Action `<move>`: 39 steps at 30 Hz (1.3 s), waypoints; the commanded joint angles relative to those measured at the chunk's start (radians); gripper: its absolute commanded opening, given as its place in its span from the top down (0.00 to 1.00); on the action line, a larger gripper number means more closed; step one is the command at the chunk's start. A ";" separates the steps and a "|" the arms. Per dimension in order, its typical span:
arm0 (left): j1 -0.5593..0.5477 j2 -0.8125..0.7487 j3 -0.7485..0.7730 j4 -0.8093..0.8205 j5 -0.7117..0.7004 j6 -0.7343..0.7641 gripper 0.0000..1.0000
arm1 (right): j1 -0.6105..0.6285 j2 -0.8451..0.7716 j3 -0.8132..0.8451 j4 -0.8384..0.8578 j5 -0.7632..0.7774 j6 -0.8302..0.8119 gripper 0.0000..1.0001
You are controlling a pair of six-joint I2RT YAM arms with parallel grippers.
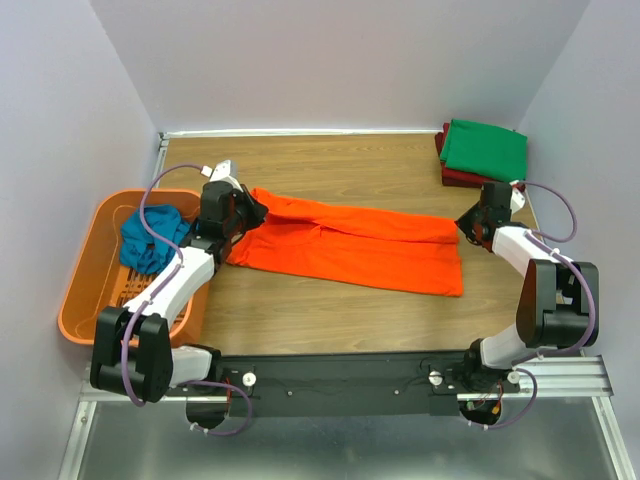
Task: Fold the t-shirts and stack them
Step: Fold the tshirt
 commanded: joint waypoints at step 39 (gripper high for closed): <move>0.007 -0.038 -0.078 0.068 0.096 -0.041 1.00 | -0.004 -0.087 -0.138 -0.054 -0.065 -0.015 0.60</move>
